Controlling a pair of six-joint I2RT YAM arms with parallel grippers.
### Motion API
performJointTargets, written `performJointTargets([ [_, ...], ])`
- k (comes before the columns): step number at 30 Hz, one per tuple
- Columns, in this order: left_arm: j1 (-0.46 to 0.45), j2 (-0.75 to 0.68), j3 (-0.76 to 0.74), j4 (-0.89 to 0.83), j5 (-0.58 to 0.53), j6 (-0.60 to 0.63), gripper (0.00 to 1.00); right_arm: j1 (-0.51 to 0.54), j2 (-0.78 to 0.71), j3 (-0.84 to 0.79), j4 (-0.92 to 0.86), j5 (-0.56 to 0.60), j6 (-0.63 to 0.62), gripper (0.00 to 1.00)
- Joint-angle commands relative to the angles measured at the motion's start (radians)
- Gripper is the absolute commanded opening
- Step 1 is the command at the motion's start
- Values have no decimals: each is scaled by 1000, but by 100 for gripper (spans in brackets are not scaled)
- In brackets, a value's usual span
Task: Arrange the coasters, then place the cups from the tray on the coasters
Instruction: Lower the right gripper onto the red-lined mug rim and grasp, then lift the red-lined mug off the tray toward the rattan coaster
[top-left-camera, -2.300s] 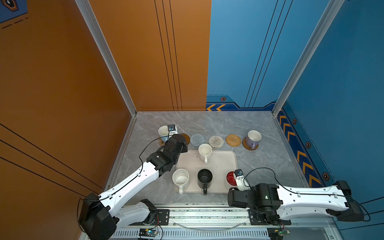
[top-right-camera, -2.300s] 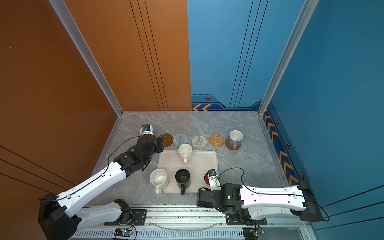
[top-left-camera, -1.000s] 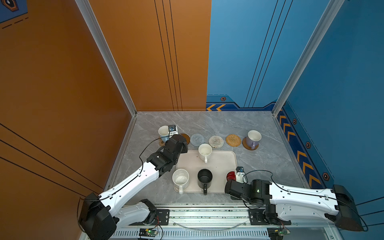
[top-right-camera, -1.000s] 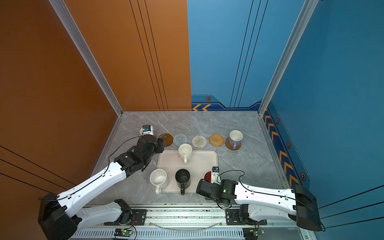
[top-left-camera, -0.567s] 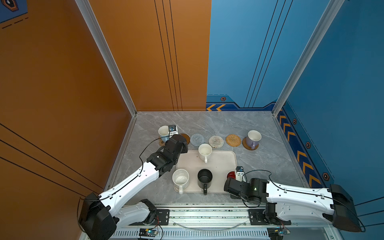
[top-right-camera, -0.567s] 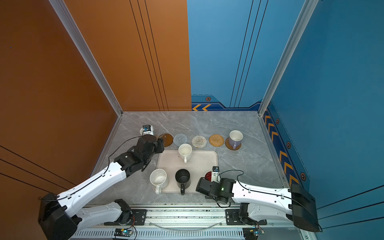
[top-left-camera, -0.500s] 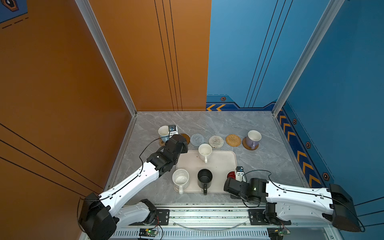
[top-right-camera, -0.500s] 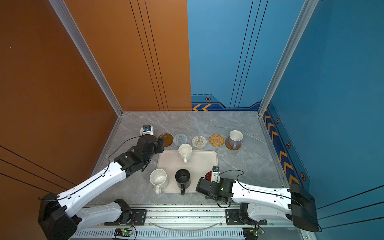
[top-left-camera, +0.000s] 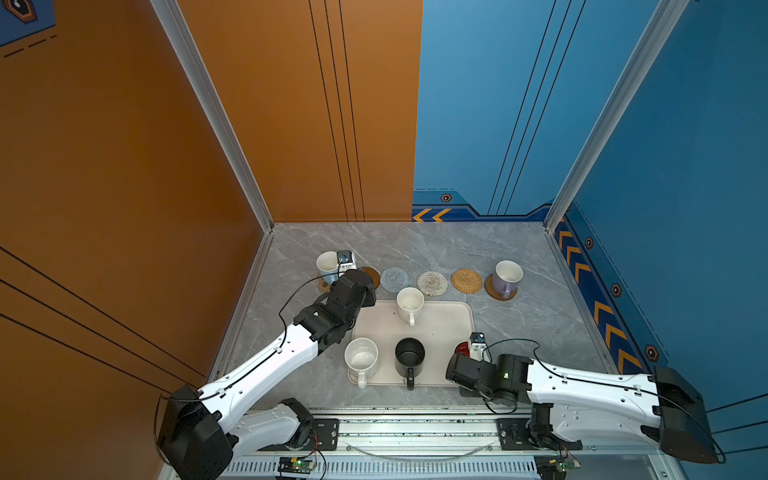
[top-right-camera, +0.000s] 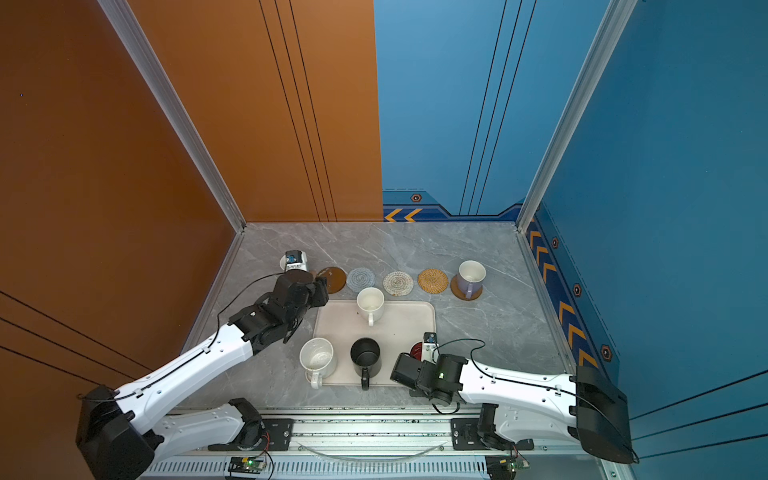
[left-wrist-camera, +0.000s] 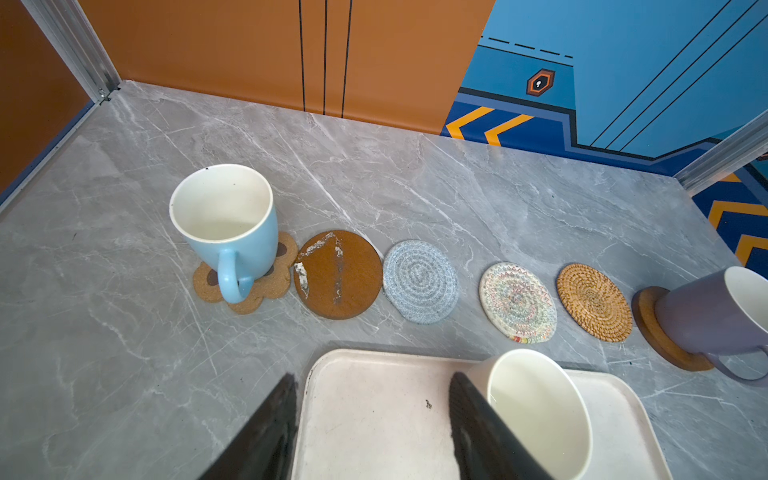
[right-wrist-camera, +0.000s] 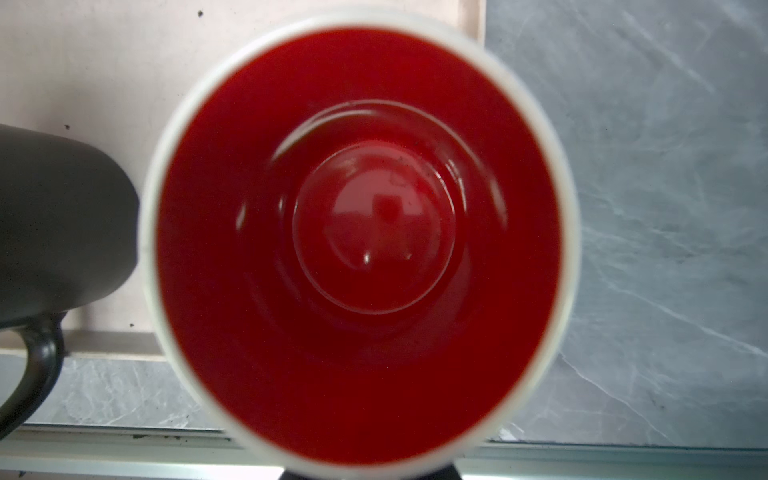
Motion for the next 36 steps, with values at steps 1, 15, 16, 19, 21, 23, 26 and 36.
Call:
performJointTargets([
  [1, 5, -22, -20, 7, 2, 4, 59, -14, 20, -1, -38, 16, -15, 23],
  [15, 12, -49, -41, 17, 1, -5, 60, -32, 40, 11, -39, 21, -35, 13],
  [16, 11, -50, -43, 17, 1, -7, 60, -34, 39, 12, -38, 19, -37, 10],
  [19, 13, -53, -45, 18, 0, -7, 60, -39, 40, 17, -50, 21, -43, 0],
  [21, 13, -57, -47, 19, -1, -9, 59, -41, 37, 24, -66, 26, -48, 0],
  [23, 13, -60, -49, 19, 0, -8, 59, -43, 32, 32, -80, 32, -56, 0],
  [26, 14, -64, -52, 21, -2, -8, 60, -44, 25, 56, -112, 46, -74, 0],
  [36, 17, -76, -63, 21, -3, -10, 60, -59, 39, 140, -170, 81, -159, 0],
])
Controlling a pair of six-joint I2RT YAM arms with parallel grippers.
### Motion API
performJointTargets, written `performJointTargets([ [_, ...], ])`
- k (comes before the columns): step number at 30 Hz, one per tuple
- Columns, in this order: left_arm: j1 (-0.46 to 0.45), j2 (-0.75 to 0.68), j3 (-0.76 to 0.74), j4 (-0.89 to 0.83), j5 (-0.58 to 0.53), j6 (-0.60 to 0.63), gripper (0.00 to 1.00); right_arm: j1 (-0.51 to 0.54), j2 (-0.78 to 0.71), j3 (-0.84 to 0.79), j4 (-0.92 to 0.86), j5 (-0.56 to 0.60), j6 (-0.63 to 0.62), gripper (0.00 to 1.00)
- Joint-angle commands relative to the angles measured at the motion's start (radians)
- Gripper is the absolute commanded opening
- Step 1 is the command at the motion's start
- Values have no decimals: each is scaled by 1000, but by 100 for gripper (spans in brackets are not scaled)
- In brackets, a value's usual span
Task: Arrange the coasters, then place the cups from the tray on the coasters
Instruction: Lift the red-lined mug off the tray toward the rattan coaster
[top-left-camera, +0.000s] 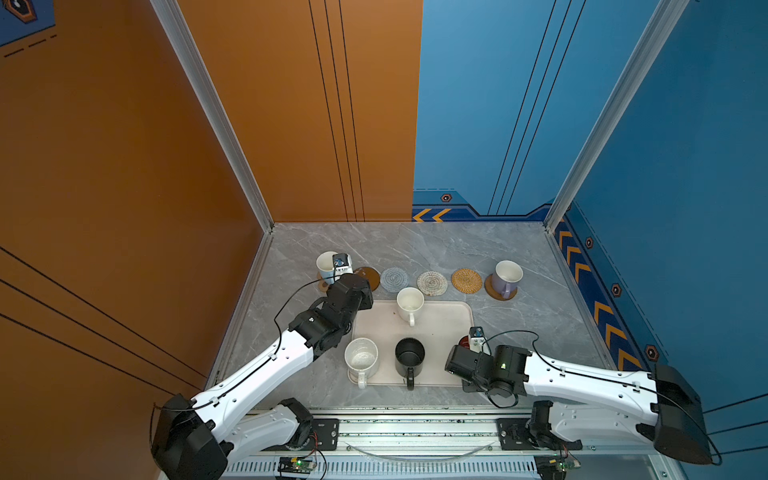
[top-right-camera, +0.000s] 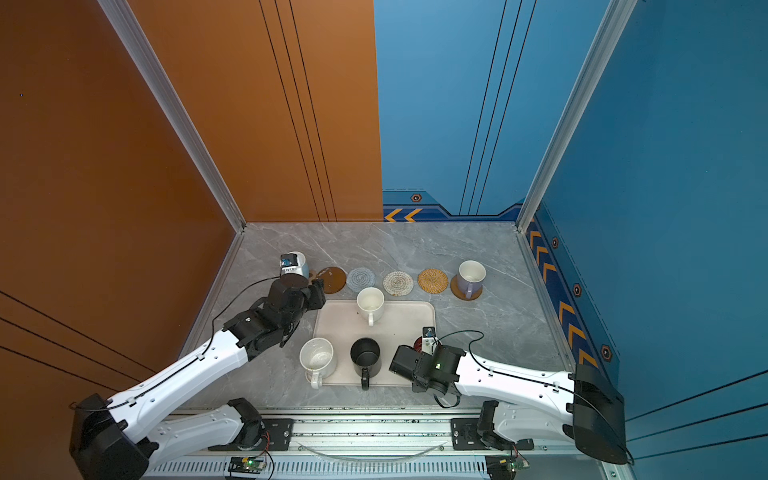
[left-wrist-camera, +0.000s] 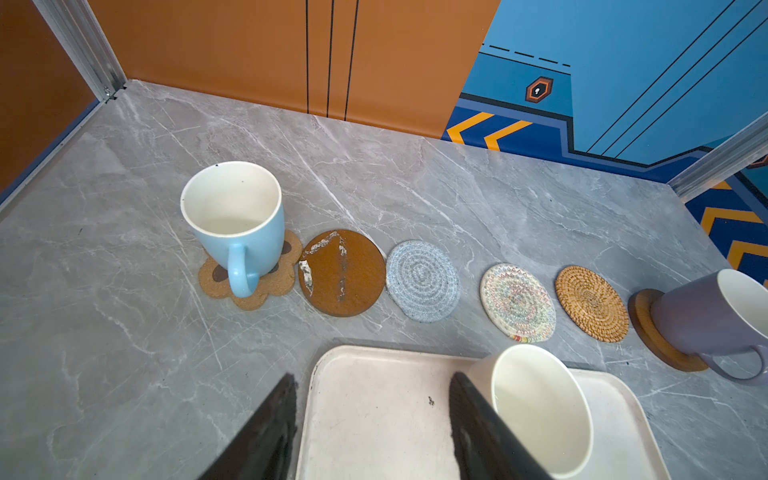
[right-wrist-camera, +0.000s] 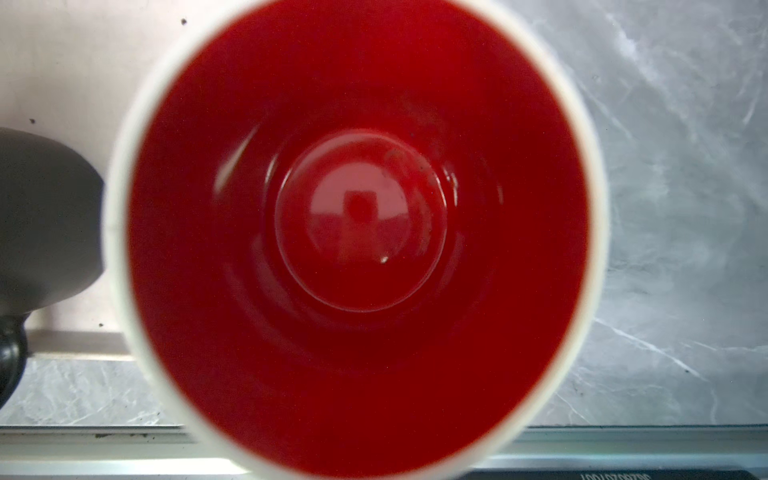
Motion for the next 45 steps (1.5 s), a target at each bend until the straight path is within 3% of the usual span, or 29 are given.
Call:
performJointTargets([
  [1, 10, -25, -23, 9, -2, -6, 59, -13, 10, 51, -47, 71, -51, 0],
  [14, 15, -45, -38, 19, 14, -10, 60, -189, 66, 199, -13, 155, -291, 0],
  [29, 18, -49, -40, 30, 33, -12, 60, -438, 266, 375, 196, 75, -554, 0],
  [45, 23, -54, -35, 22, 31, -8, 60, -664, 507, 528, 317, -30, -683, 0],
])
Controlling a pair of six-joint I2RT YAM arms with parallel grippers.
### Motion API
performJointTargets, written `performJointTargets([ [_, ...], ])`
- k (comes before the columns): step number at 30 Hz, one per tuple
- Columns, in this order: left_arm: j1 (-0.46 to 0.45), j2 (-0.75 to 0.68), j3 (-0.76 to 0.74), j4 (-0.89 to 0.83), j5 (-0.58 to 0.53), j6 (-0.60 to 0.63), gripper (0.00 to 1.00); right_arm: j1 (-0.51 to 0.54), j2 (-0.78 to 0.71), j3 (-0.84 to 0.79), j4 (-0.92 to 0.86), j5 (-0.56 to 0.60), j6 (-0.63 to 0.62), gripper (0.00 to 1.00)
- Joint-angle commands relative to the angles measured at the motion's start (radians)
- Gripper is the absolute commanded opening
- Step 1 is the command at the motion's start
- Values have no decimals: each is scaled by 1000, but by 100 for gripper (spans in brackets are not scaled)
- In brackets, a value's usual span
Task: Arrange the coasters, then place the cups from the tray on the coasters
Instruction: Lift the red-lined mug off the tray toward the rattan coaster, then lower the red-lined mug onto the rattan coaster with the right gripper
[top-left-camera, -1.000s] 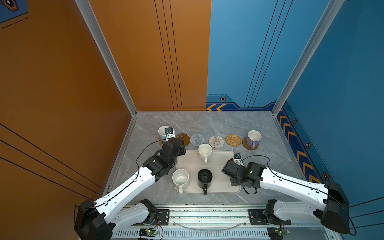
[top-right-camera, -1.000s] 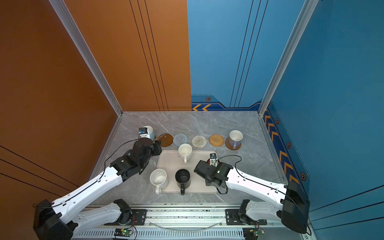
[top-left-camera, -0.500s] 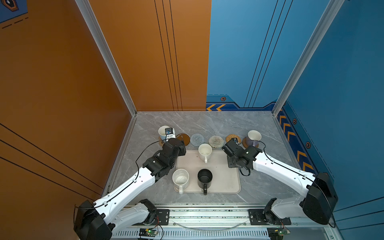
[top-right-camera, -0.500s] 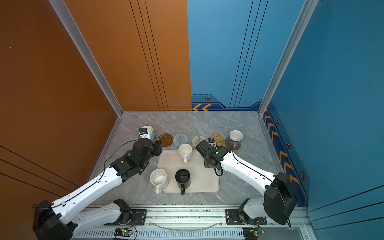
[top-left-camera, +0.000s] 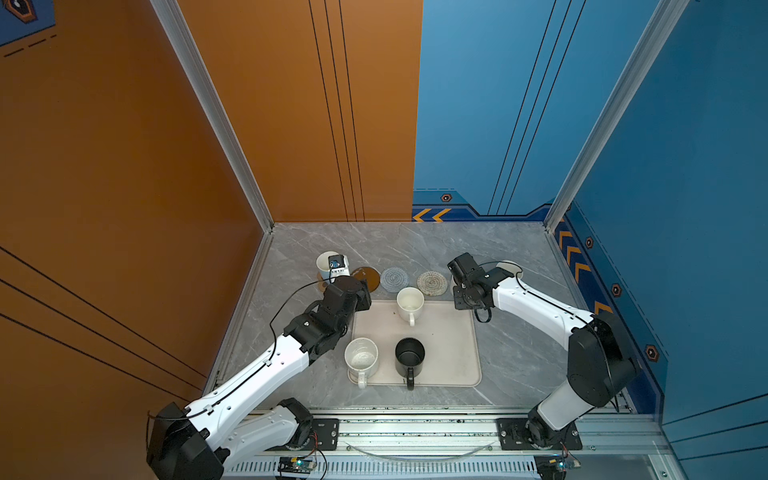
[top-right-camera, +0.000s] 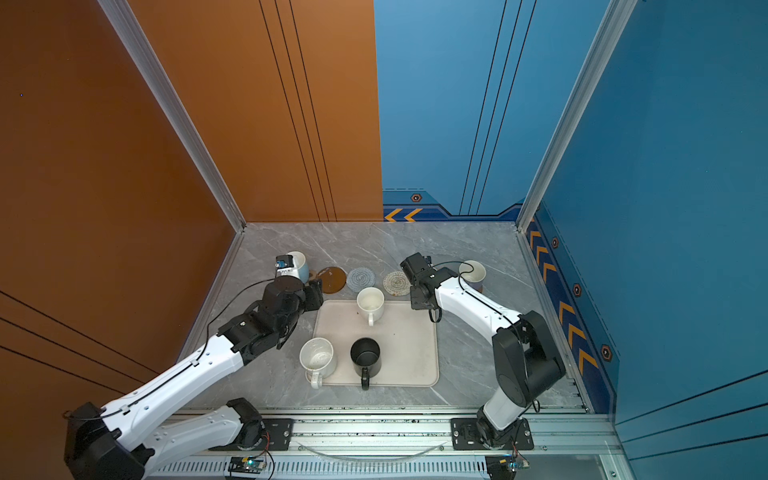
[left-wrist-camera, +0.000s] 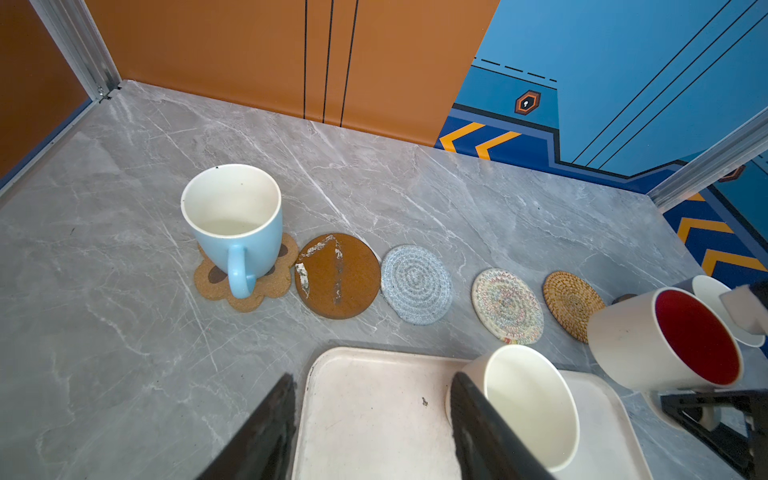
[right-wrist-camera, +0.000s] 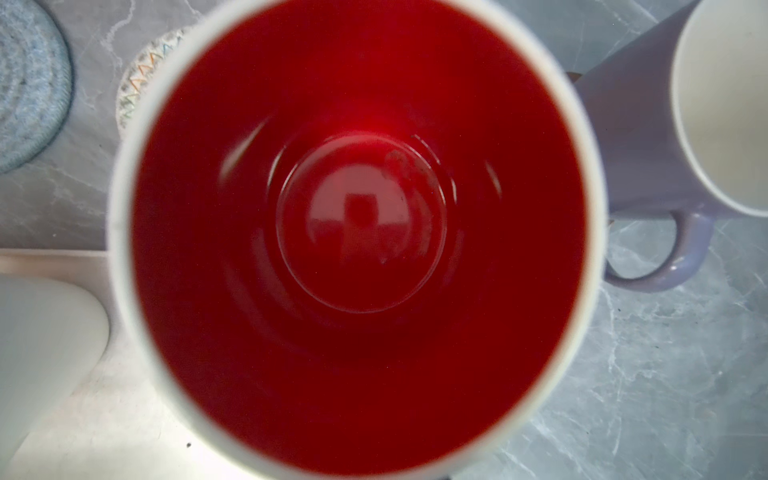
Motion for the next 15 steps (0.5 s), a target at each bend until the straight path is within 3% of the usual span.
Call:
performJointTargets([
  [1, 8, -9, -4, -2, 9, -4, 60, -45, 27, 67, 67, -19, -36, 0],
  [15, 9, 2, 2, -10, 10, -7, 60, -127, 154, 156, 112, -69, -73, 0],
])
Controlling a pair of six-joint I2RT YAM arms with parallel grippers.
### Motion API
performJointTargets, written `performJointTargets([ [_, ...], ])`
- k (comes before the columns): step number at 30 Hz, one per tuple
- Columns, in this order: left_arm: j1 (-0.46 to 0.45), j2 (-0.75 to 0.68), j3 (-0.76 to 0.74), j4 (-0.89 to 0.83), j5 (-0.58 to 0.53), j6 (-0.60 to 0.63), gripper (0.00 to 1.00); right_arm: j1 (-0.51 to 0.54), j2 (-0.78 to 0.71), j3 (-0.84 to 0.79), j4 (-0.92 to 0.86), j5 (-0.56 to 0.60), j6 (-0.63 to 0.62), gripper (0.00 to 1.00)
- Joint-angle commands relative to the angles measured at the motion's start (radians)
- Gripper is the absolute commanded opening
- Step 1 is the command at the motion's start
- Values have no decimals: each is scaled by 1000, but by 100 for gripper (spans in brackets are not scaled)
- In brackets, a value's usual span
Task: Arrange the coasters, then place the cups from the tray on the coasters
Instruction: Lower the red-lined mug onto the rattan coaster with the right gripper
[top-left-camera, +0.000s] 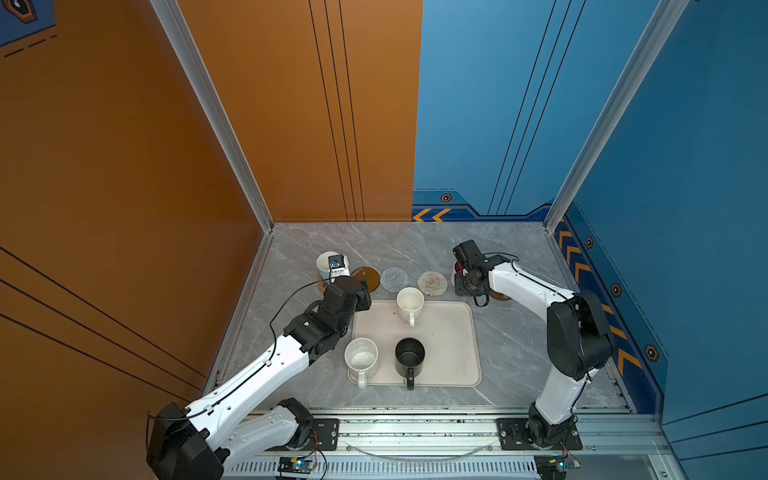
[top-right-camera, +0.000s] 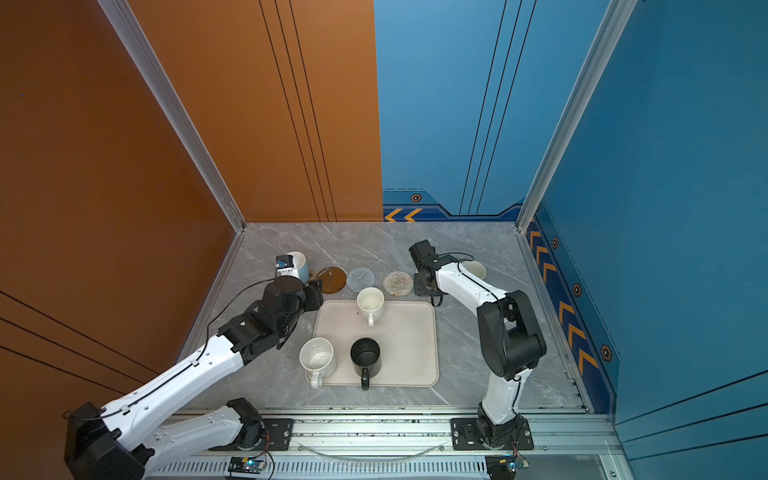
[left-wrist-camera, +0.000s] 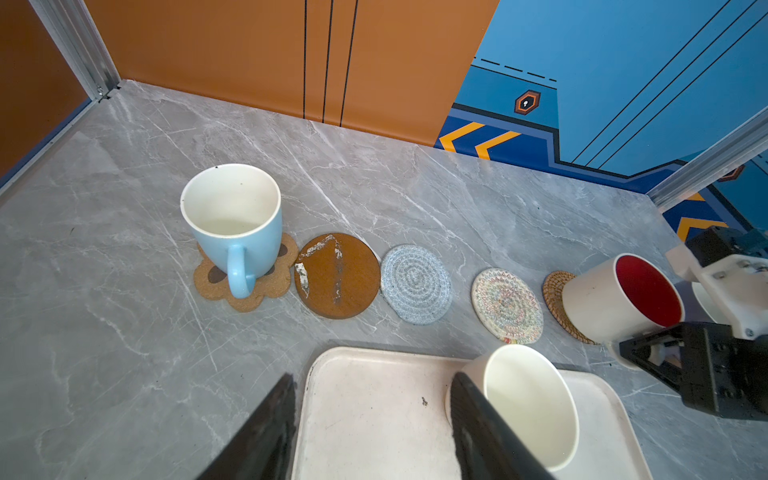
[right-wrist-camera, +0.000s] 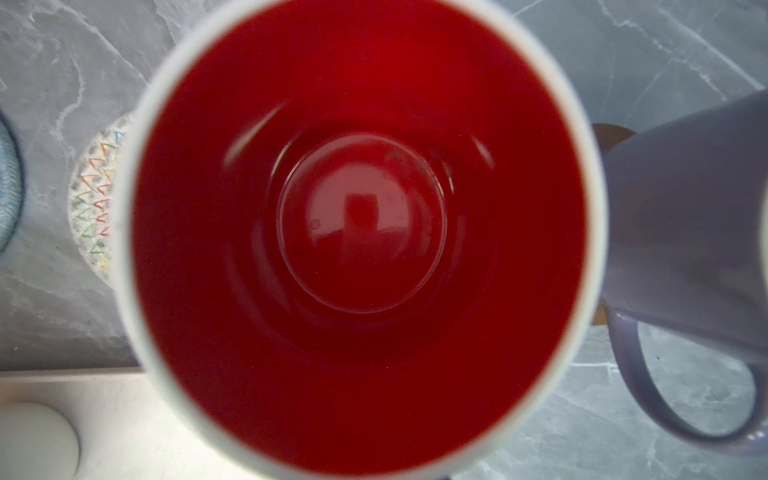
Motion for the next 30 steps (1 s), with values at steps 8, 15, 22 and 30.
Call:
performJointTargets([
  [8, 8, 11, 5, -8, 9, -7, 60, -42, 0, 34, 62, 3, -22, 0],
  [15, 8, 15, 8, -9, 12, -9, 60, -60, 14, 26, 75, -6, -22, 0],
  [22, 8, 20, 10, -9, 14, -9, 60, -70, 34, 25, 87, -25, -19, 0],
  [30, 8, 22, 11, -9, 13, -8, 60, -72, 52, 26, 92, -27, -17, 0],
])
